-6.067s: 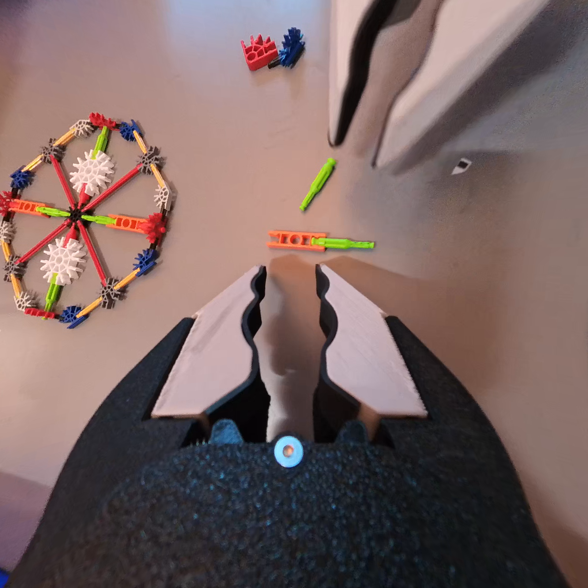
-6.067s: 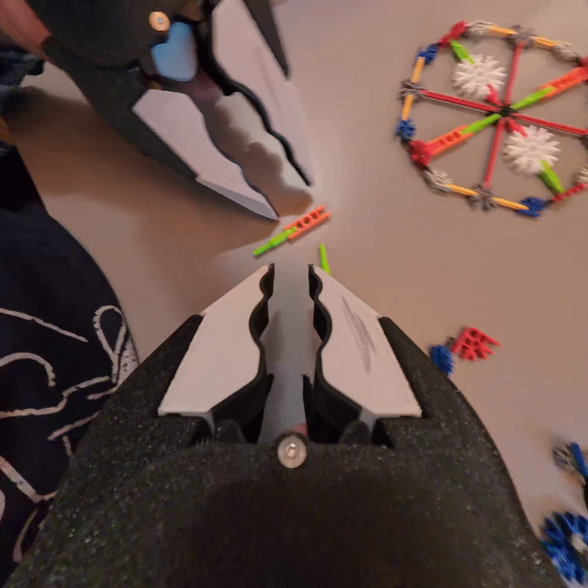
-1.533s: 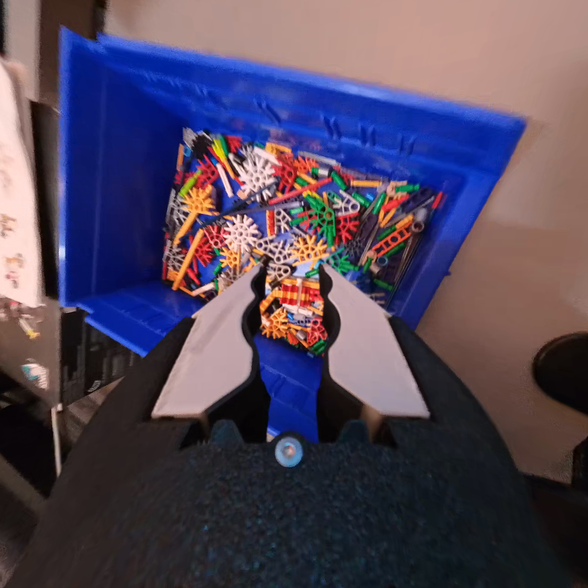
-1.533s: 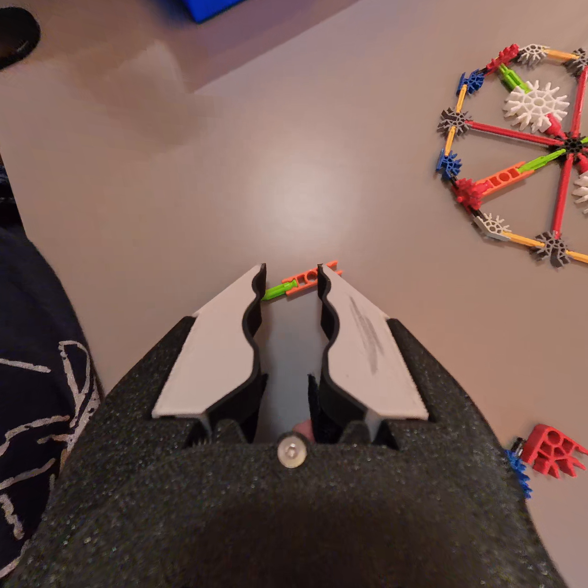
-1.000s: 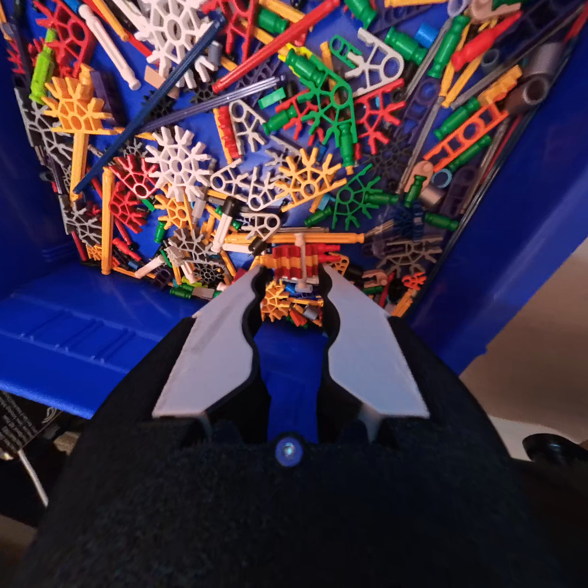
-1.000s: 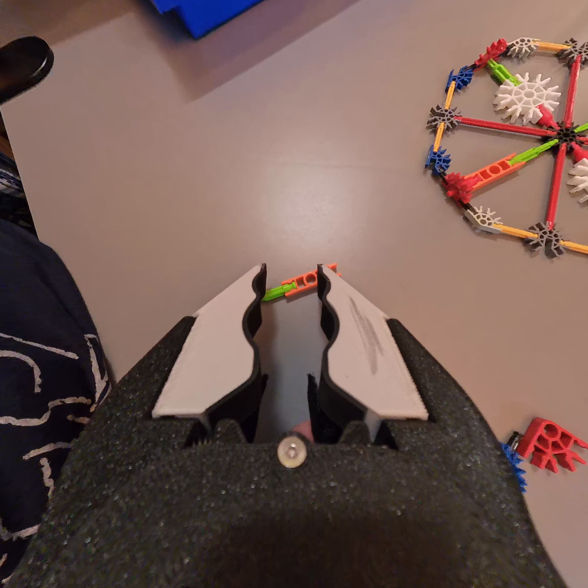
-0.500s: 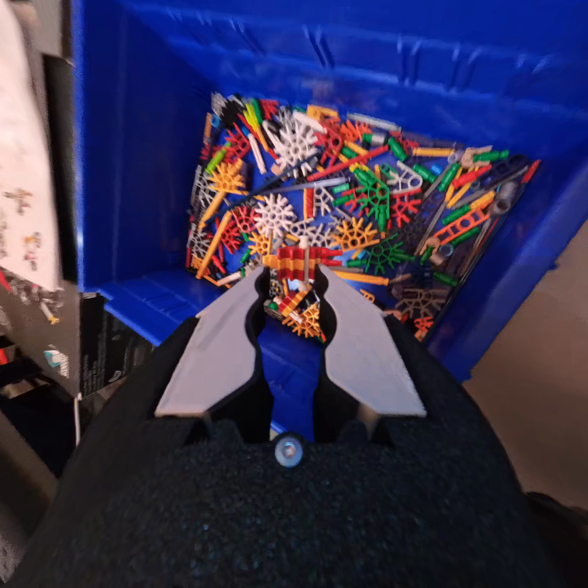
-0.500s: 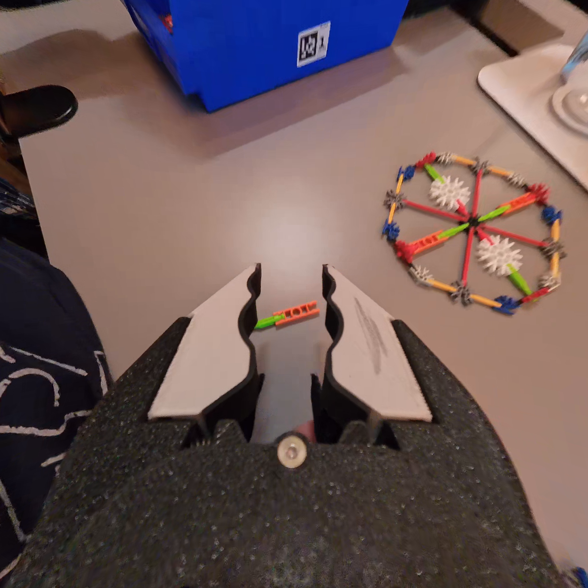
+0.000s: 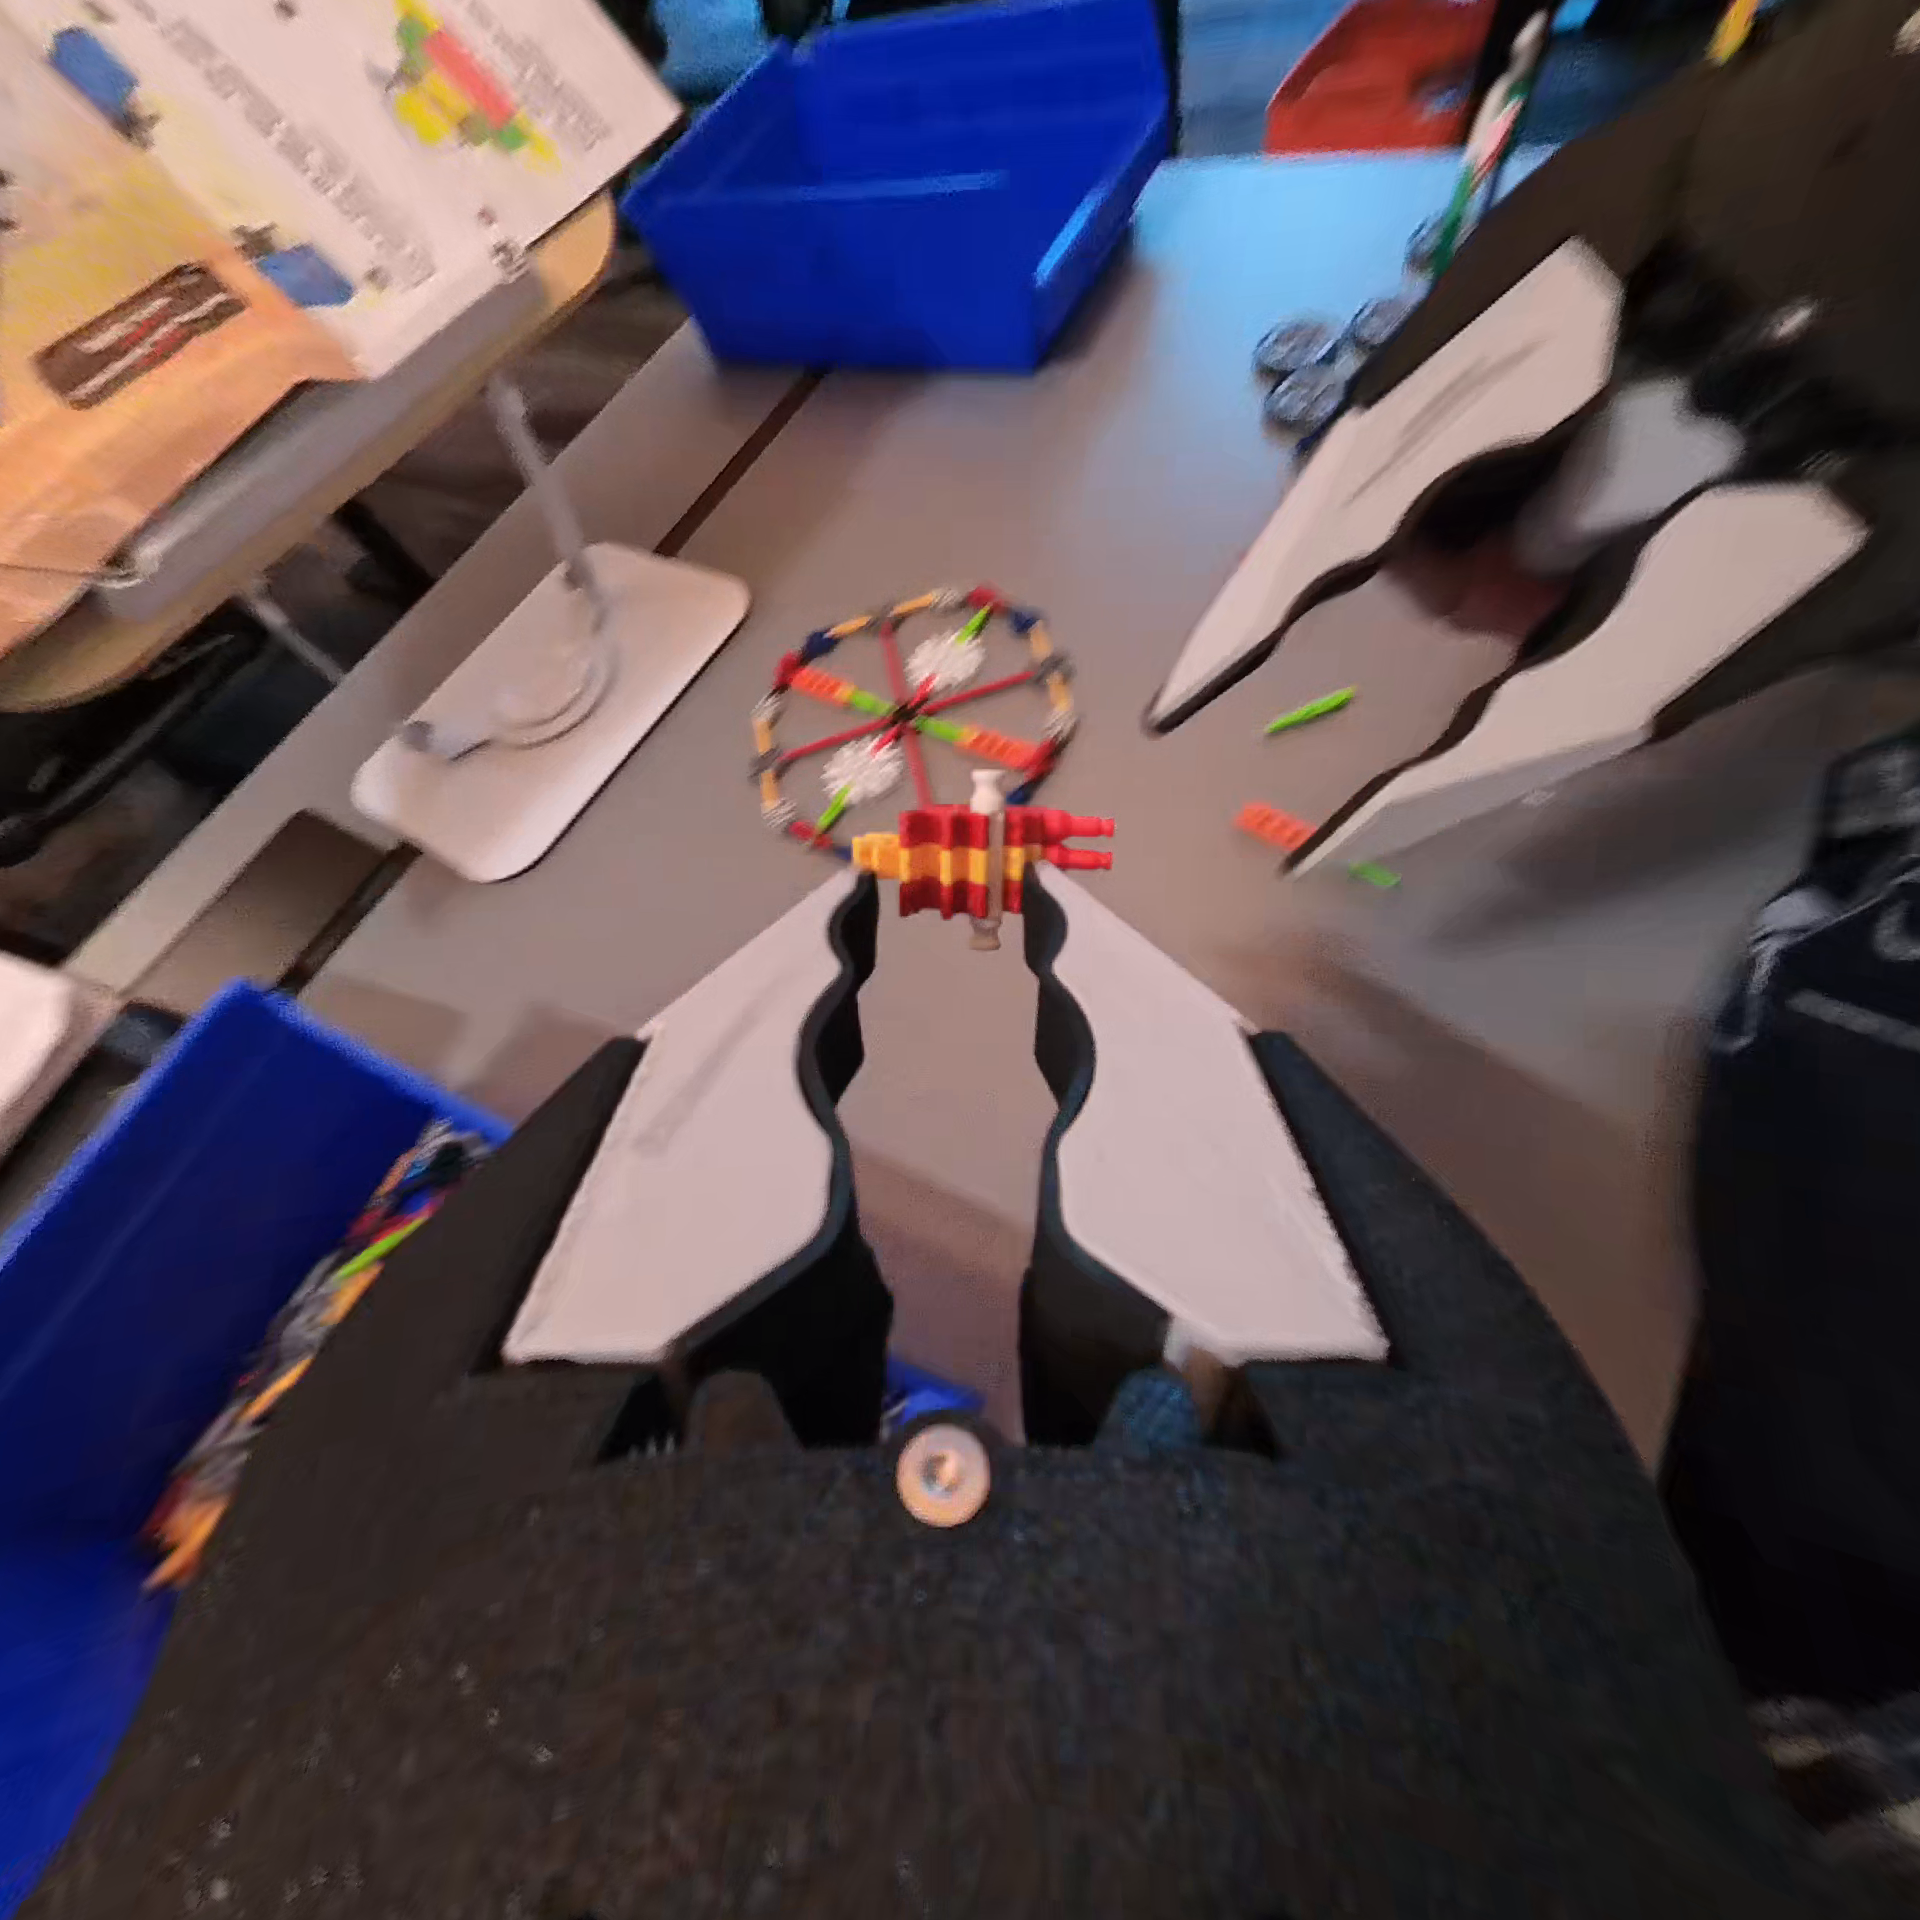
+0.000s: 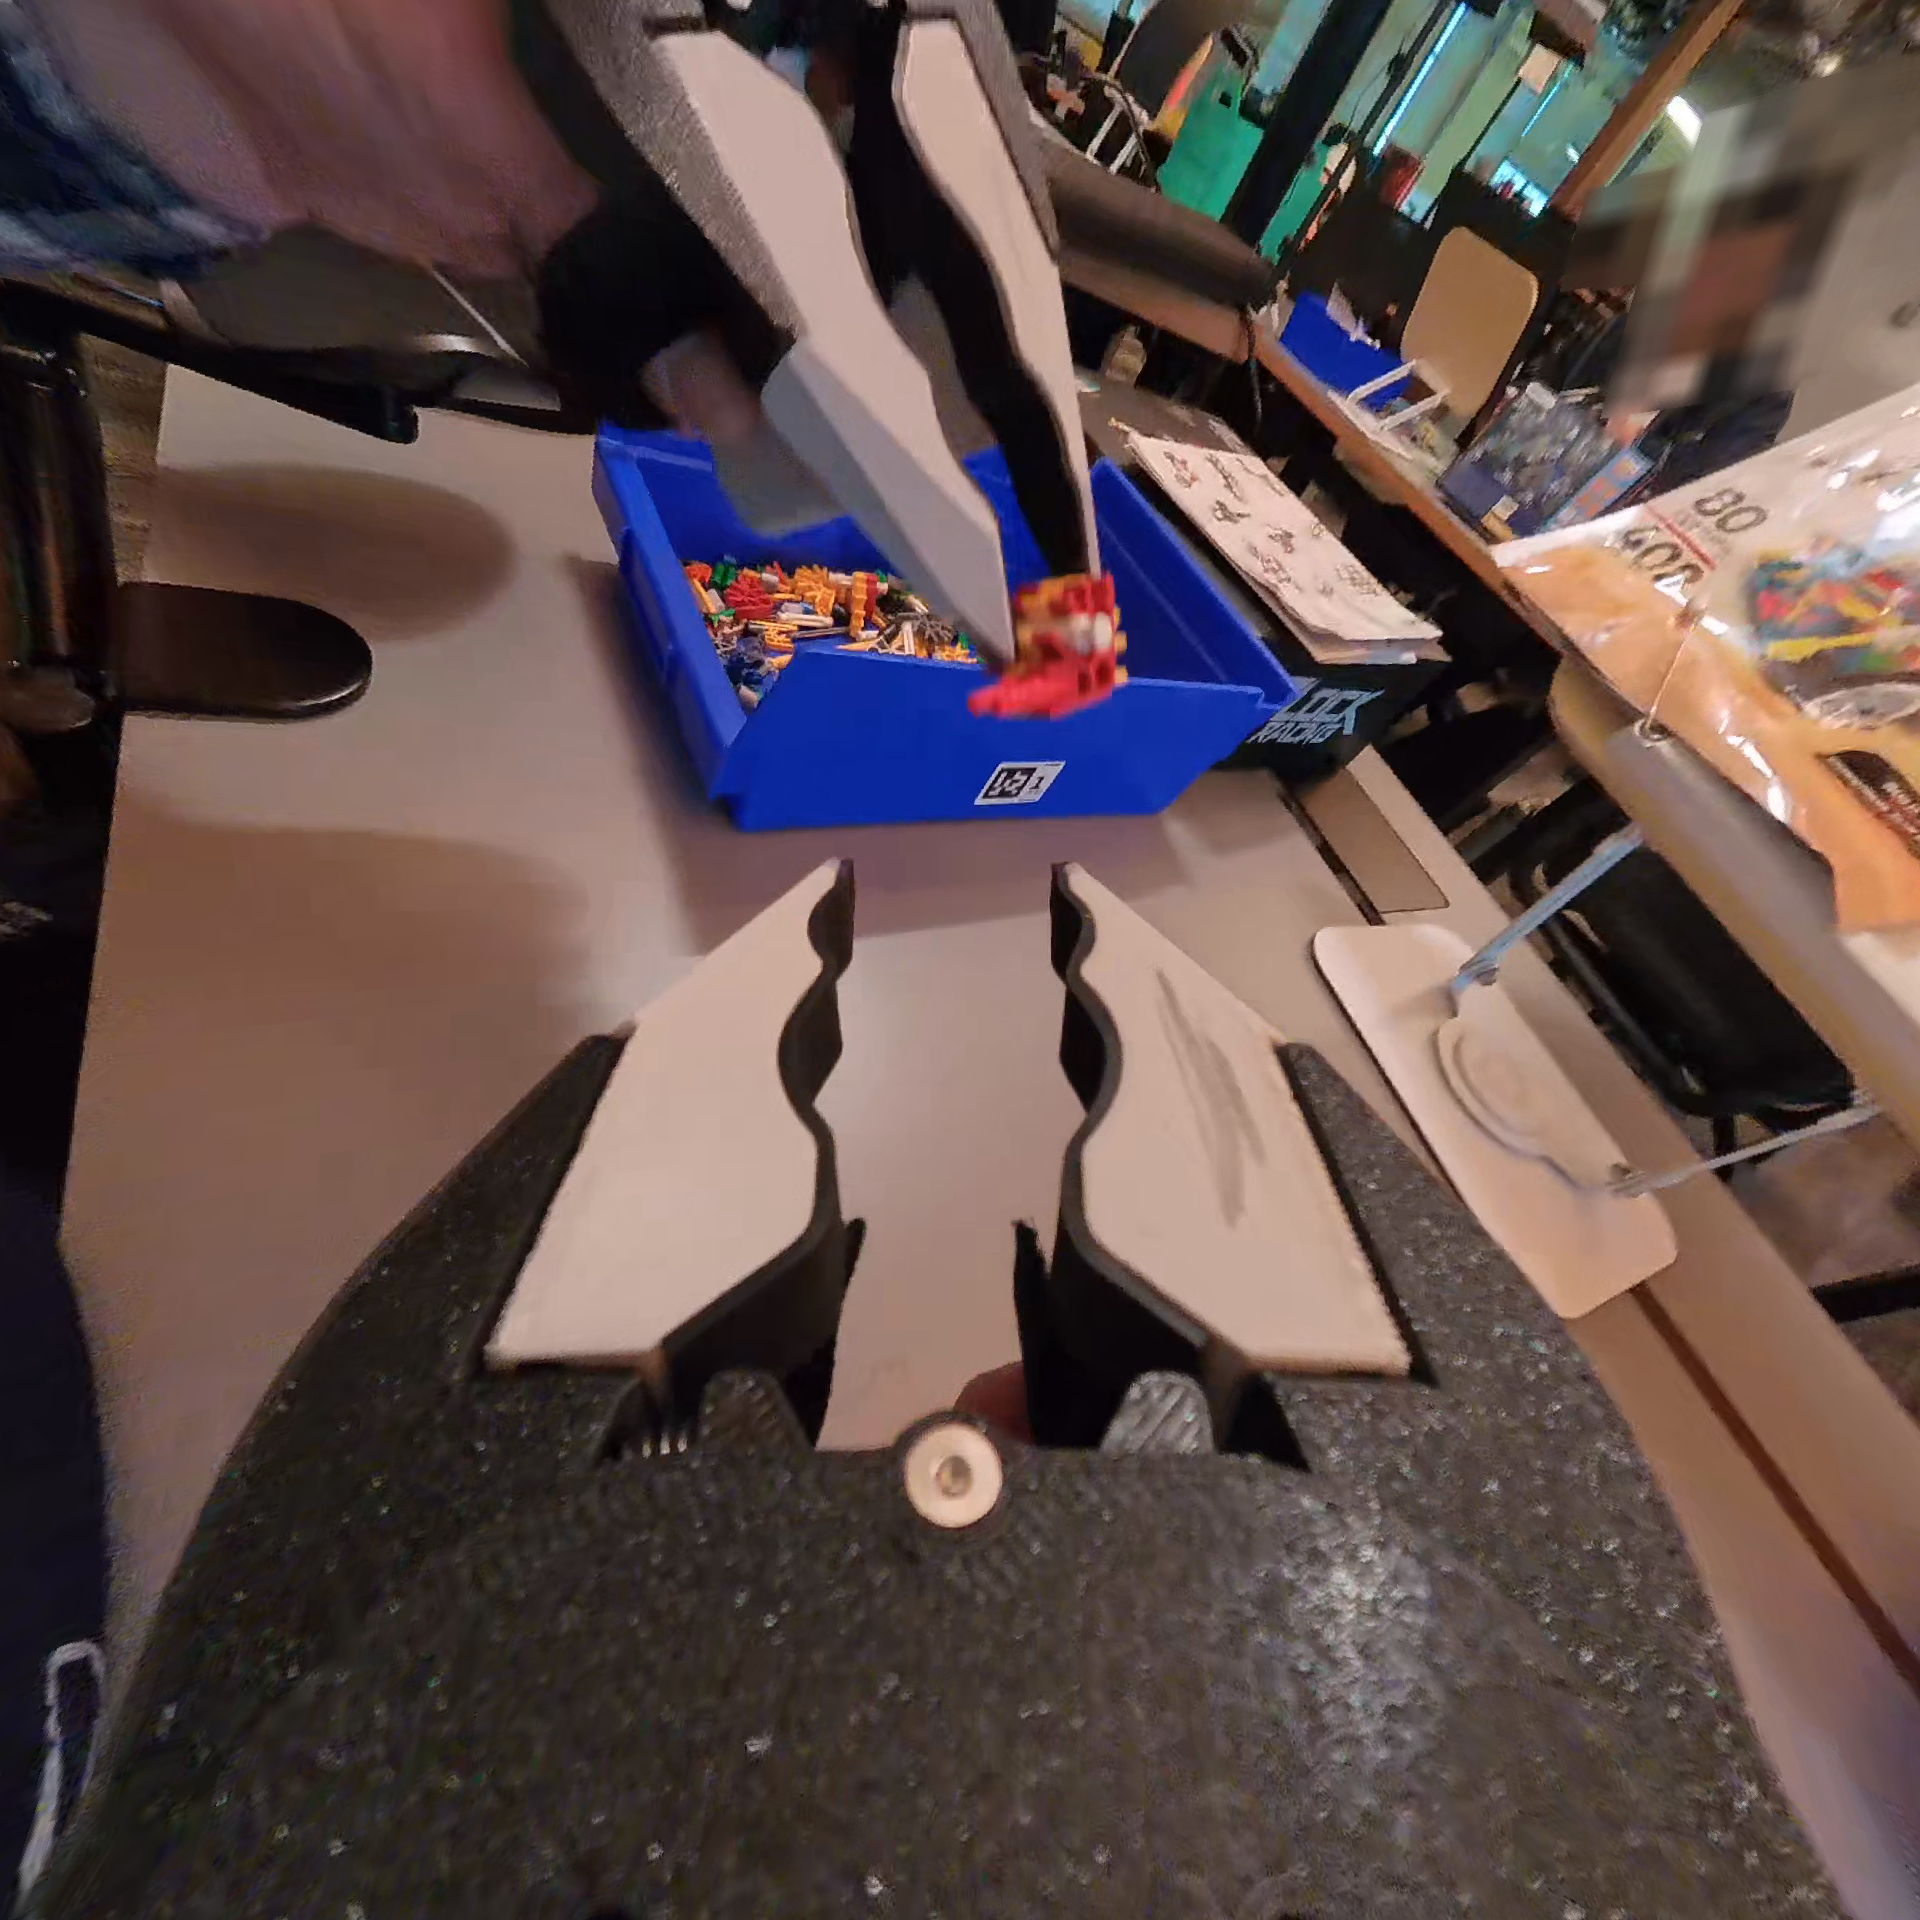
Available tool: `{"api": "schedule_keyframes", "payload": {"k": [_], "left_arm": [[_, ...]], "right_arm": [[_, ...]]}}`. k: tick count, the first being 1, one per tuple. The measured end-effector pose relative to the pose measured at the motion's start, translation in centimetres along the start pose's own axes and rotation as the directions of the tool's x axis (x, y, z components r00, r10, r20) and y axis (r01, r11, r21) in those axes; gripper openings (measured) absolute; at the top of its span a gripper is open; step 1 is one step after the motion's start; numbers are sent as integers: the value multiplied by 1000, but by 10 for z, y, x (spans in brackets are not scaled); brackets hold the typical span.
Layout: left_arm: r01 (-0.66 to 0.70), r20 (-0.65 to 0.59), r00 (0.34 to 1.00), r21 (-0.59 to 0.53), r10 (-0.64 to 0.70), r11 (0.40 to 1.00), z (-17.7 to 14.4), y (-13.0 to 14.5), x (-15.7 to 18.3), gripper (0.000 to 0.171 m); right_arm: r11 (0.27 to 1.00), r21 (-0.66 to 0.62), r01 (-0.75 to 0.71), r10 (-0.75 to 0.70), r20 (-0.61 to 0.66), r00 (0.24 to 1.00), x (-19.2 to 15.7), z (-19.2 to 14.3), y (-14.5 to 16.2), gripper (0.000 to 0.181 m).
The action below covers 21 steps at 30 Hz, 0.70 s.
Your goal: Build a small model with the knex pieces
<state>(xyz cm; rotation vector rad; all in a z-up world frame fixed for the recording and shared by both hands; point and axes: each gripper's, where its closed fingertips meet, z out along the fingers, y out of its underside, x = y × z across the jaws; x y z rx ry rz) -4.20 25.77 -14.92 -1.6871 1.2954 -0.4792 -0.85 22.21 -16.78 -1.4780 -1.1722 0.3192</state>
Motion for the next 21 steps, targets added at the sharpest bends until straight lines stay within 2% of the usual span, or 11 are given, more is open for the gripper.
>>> {"api": "schedule_keyframes", "payload": {"k": [2, 4, 7, 21], "left_arm": [[45, -35, 998, 26, -45, 999, 13, -2, 20, 26], [54, -80, 995, 31, -51, 998, 24, 0, 39, 26], [95, -118, 989, 41, -89, 995, 36, 2, 54, 26], [348, -187, 924, 42, -335, 937, 63, 22, 77, 26]], "right_arm": [[1000, 16, 20, -19, -15, 1000, 0, -3, -1, 36], [999, 28, 36, -35, -29, 999, 0, -10, 1, 27], [999, 23, 35, -35, -26, 999, 0, -18, 8, 19], [996, -78, 33, -28, 66, 997, -16, -33, 50, 12]]}}
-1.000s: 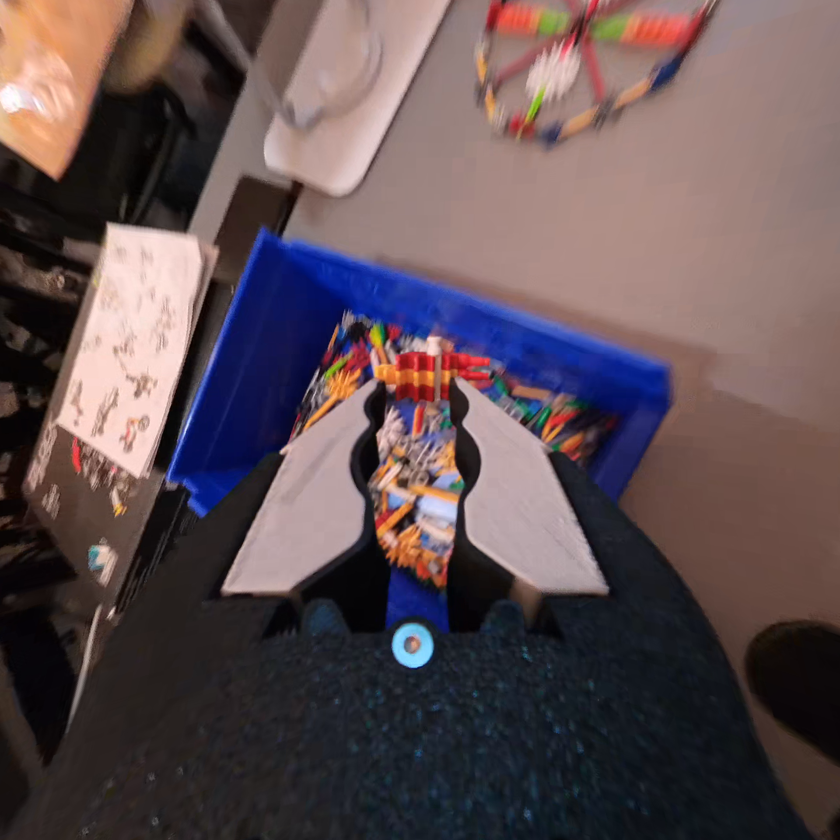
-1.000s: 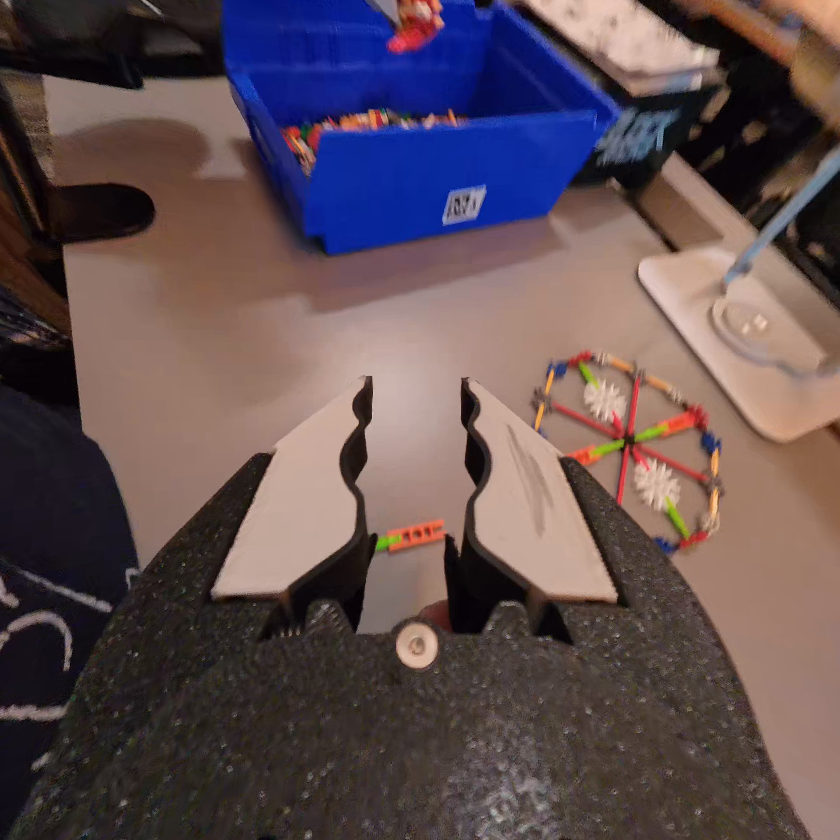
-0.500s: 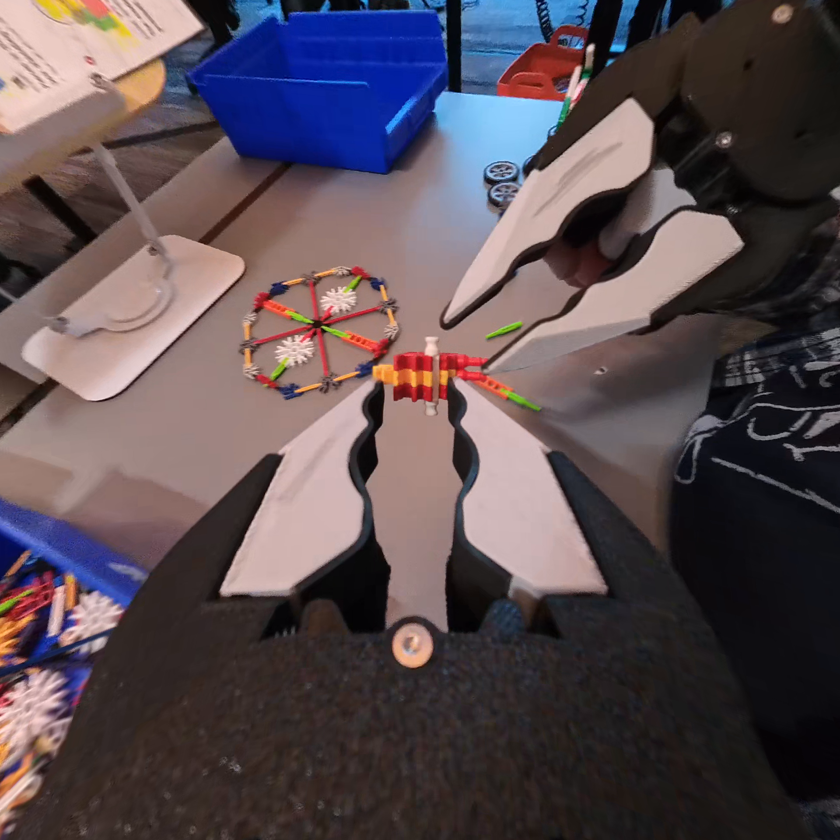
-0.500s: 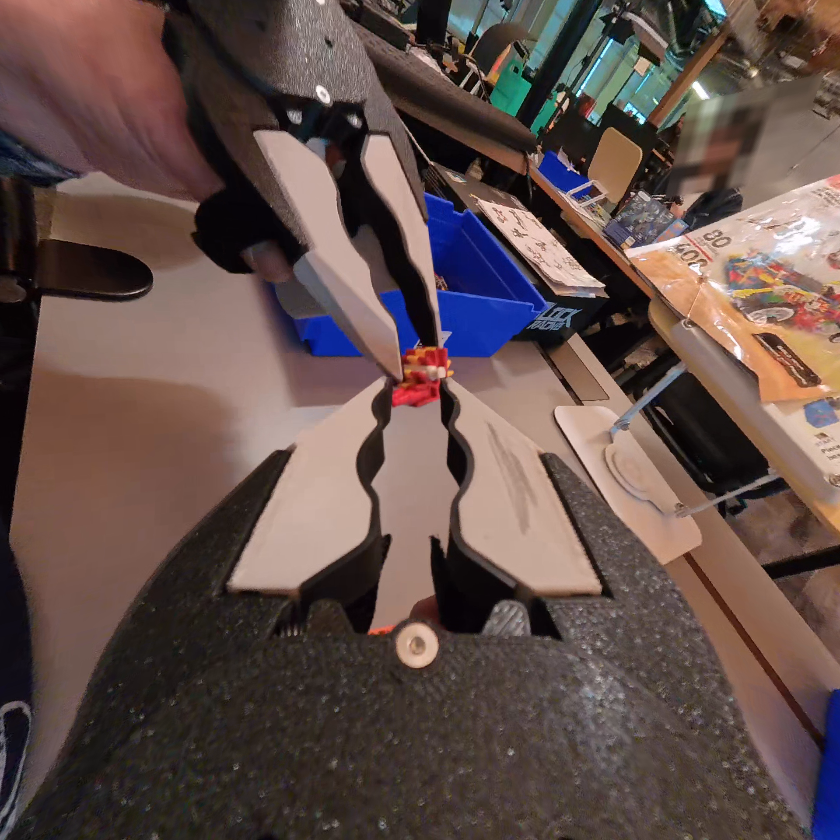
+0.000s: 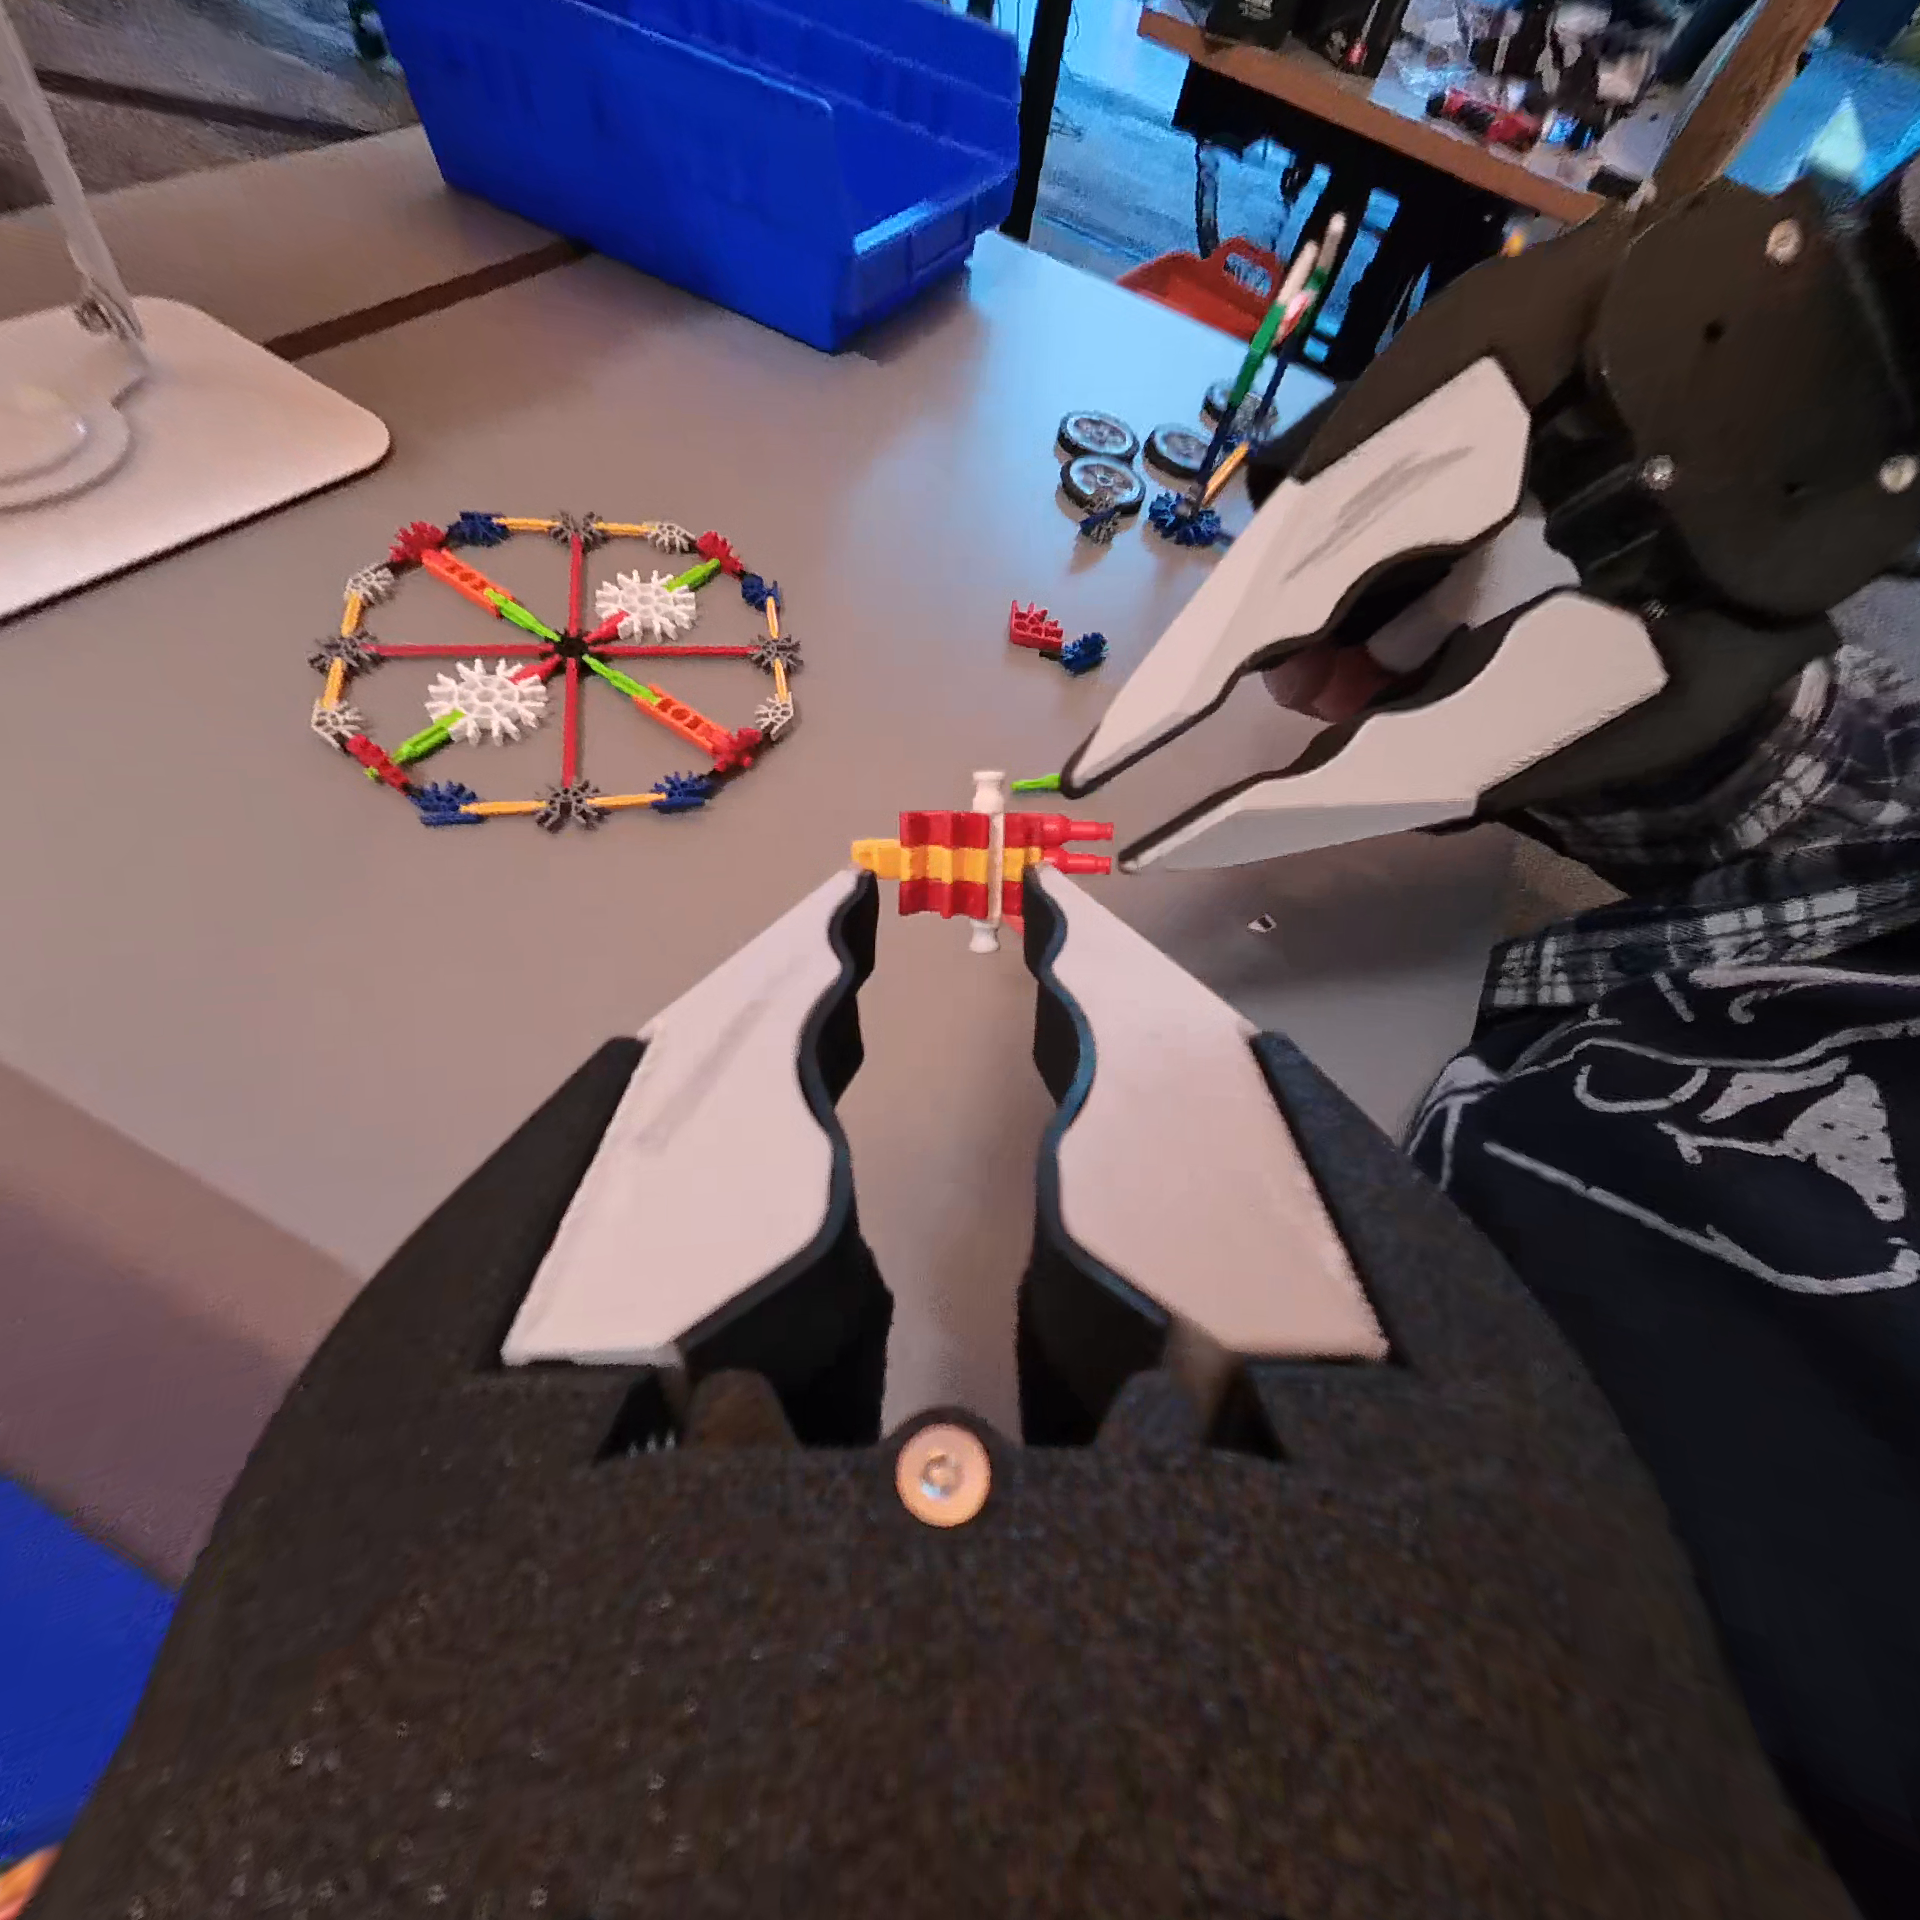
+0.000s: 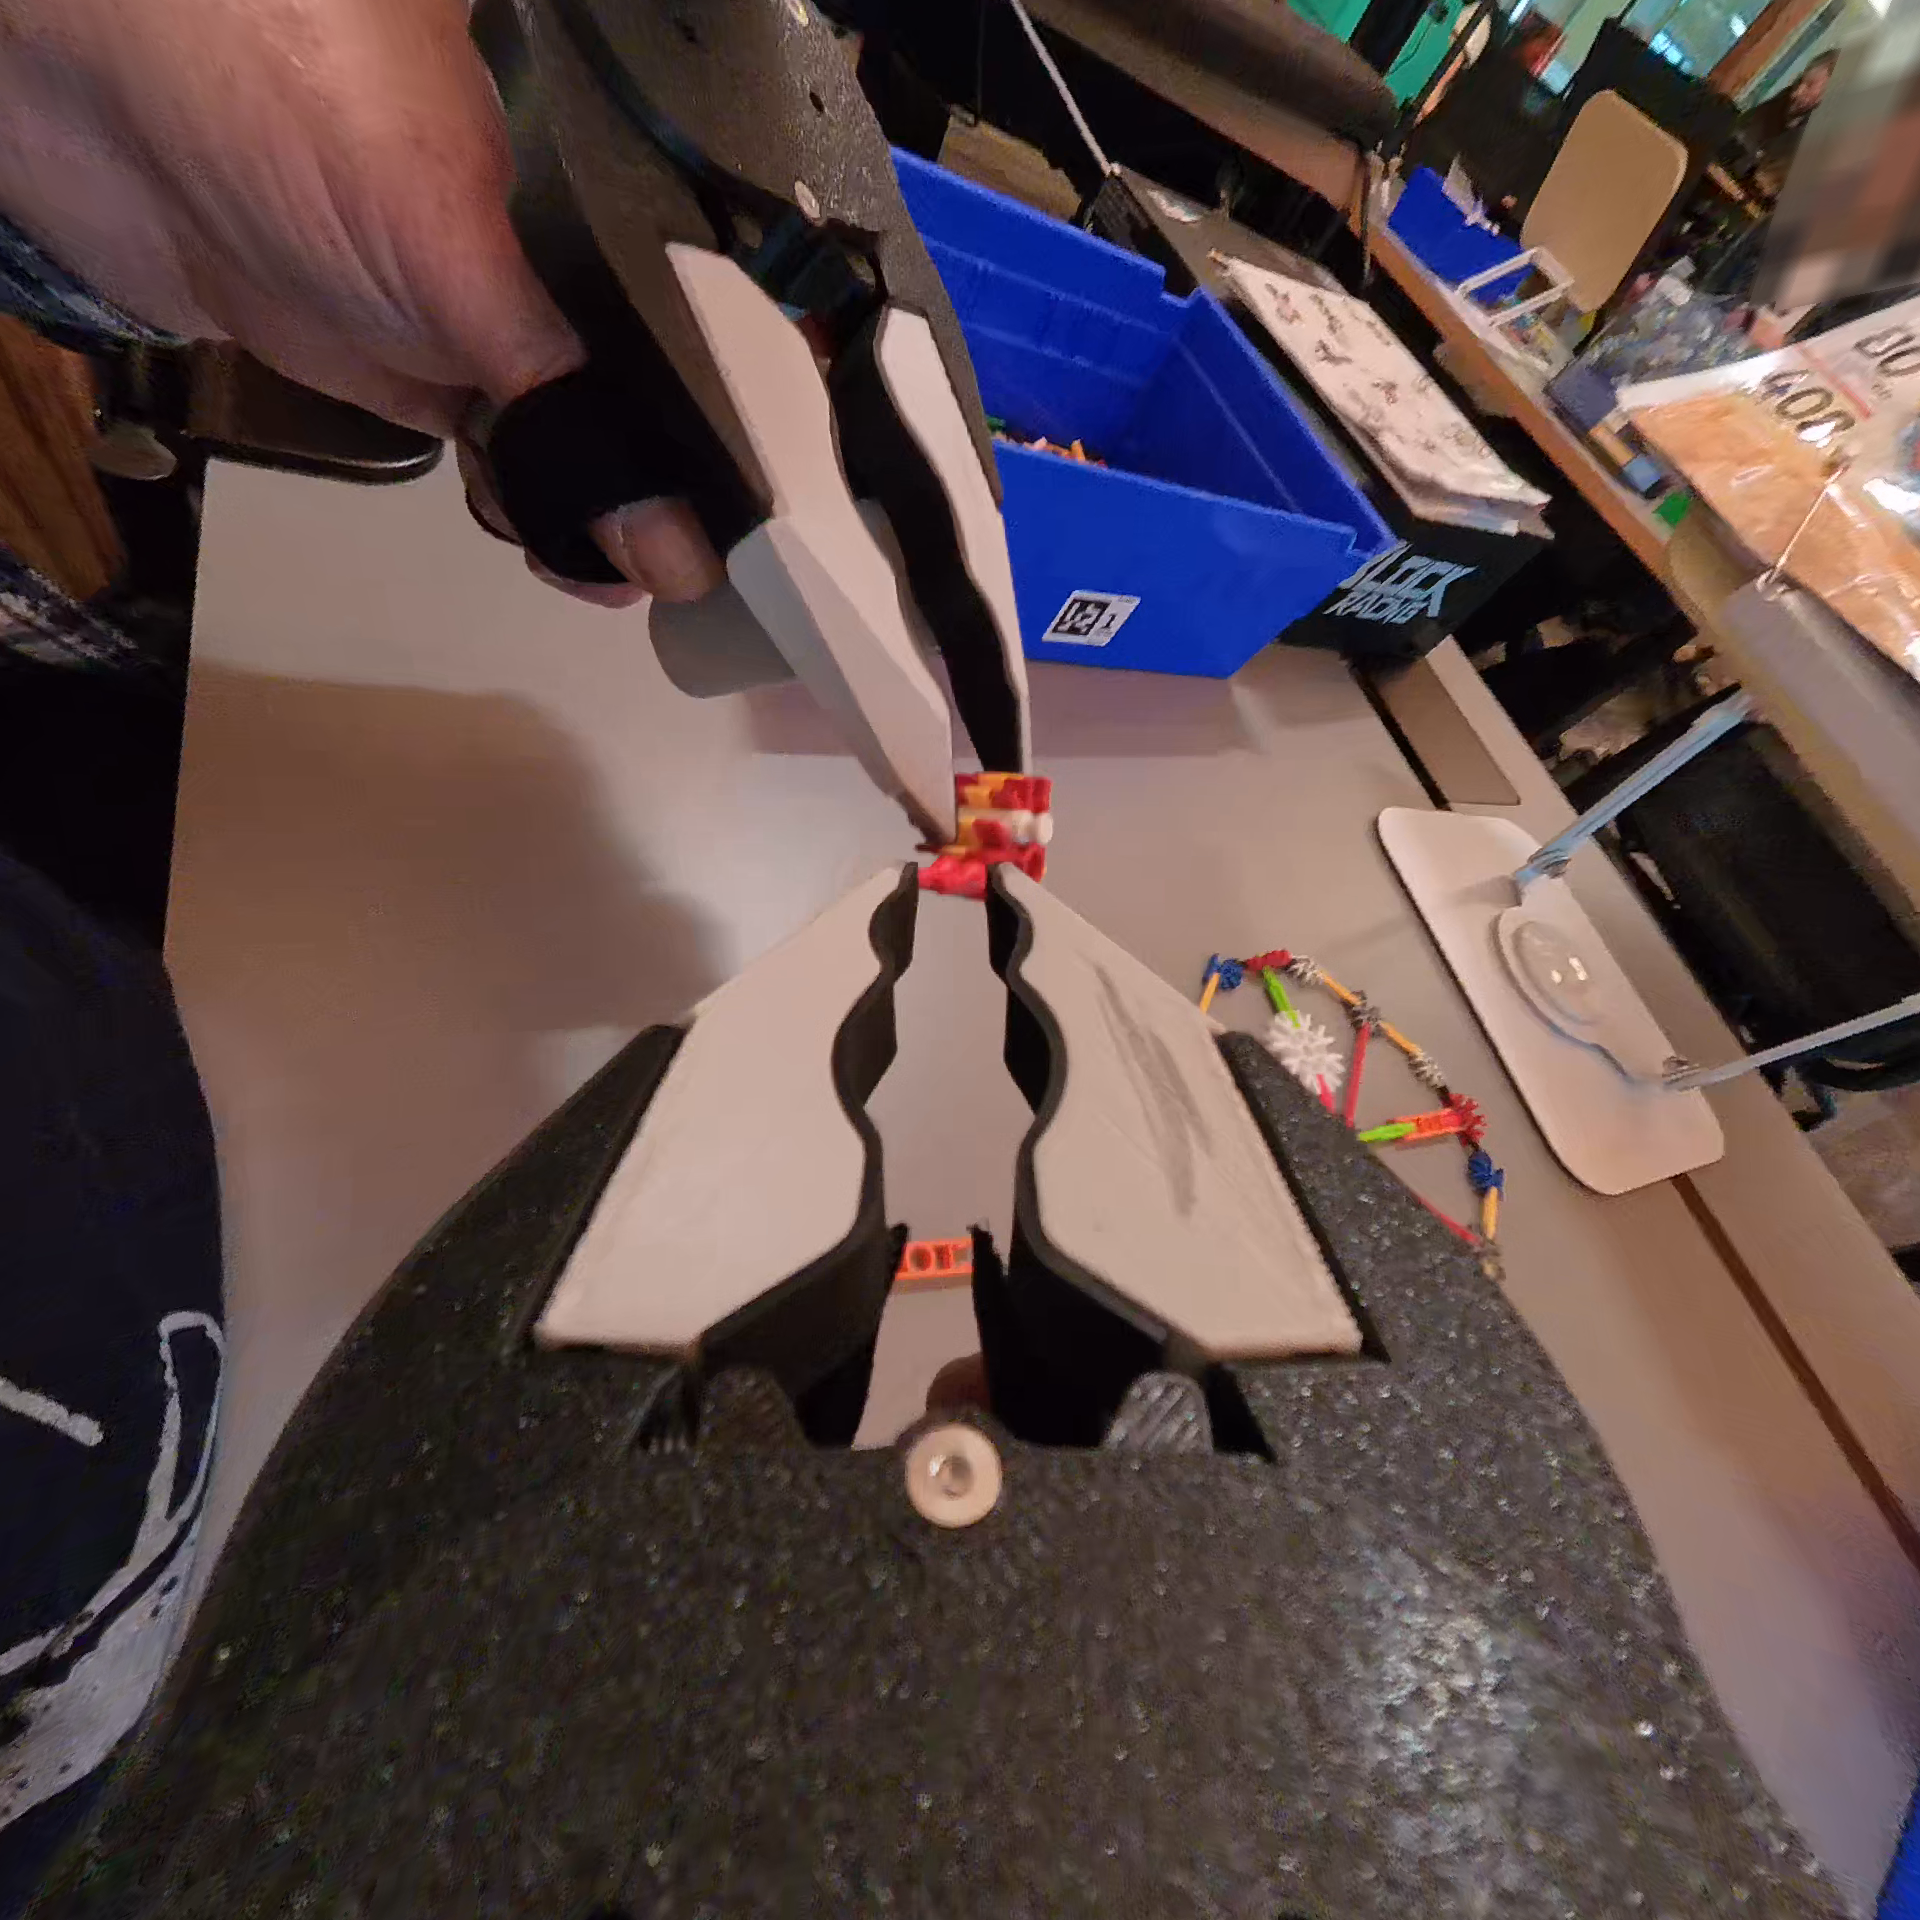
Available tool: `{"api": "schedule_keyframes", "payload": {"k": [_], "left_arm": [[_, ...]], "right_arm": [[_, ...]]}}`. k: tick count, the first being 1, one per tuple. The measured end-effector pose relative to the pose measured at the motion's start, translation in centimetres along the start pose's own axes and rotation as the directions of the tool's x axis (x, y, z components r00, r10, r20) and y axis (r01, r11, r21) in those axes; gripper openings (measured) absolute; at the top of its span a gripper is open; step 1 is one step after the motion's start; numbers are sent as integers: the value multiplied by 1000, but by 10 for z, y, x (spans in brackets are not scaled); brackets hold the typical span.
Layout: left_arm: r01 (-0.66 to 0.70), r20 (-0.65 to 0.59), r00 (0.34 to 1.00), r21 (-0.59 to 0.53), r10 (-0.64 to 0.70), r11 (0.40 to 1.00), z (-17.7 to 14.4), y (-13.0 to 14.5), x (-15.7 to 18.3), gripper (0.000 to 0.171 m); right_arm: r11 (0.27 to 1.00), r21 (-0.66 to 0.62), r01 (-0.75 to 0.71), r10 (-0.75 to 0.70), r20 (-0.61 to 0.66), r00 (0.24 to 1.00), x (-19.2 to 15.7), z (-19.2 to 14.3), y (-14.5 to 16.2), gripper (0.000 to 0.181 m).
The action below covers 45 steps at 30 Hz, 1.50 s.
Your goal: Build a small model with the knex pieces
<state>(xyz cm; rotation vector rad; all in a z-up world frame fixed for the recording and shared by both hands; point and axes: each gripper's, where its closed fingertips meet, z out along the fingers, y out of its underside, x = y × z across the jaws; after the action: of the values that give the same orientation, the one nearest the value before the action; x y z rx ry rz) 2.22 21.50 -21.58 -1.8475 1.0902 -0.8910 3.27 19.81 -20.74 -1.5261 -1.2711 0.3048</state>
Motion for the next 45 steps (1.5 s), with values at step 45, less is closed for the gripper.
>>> {"api": "schedule_keyframes", "payload": {"k": [45], "left_arm": [[5, 69, 998, -288, 15, 957, 18, 98, -20, 21]], "right_arm": [[940, -334, 70, -68, 18, 998, -53, 54, 72, 3]]}}
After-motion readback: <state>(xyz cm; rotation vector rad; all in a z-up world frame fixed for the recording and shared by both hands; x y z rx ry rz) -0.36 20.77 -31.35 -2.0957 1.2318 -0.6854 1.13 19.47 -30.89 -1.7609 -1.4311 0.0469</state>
